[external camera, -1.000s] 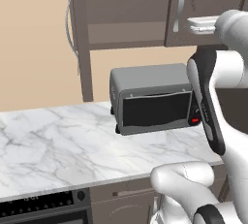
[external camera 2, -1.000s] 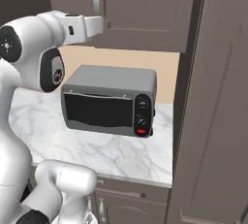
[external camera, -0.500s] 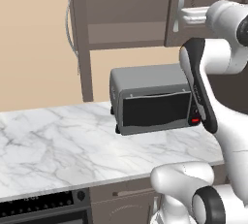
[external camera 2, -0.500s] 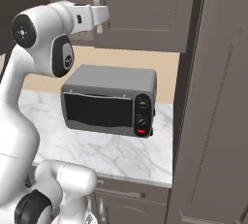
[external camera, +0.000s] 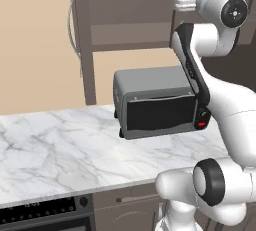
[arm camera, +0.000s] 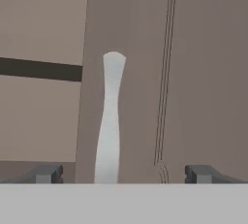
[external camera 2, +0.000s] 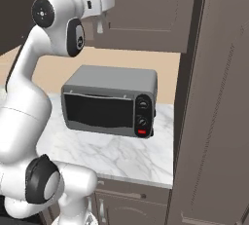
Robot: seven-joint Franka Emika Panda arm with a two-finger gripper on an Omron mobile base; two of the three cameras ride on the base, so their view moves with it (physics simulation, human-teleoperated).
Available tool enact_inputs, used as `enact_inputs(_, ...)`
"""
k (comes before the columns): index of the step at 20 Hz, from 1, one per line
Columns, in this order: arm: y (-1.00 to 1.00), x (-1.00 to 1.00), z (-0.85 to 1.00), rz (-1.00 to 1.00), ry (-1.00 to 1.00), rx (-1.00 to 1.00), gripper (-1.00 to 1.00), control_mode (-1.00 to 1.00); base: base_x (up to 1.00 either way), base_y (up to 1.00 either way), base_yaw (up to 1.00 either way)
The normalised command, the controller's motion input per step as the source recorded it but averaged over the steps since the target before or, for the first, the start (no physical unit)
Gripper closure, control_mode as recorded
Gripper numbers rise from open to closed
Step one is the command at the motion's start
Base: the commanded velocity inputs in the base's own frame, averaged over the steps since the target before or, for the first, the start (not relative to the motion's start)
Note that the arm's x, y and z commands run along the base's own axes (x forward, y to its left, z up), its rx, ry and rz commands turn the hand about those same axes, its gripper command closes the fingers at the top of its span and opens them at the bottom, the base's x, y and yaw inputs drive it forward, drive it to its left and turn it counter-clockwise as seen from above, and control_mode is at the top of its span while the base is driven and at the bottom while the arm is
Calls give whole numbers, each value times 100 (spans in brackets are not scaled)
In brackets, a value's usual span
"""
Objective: The dining table condiment station is running low on mayonnaise. Refill the condiment station by opening the cabinet and taking the mayonnaise from the cabinet and placing it on the dining table.
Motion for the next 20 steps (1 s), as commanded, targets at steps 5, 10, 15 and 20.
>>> enact_inputs(5, 5, 54, 3, 4, 1, 0, -100, -100, 0, 0, 0)
enact_inputs(10, 2, 38, 0, 4, 0, 0, -100, -100, 0, 0, 0)
enact_inputs(15, 0, 20, 0, 5, 0, 0, -100, -100, 0, 0, 0)
enact_inputs(20, 0, 20, 0, 5, 0, 0, 100, -100, 0, 0, 0)
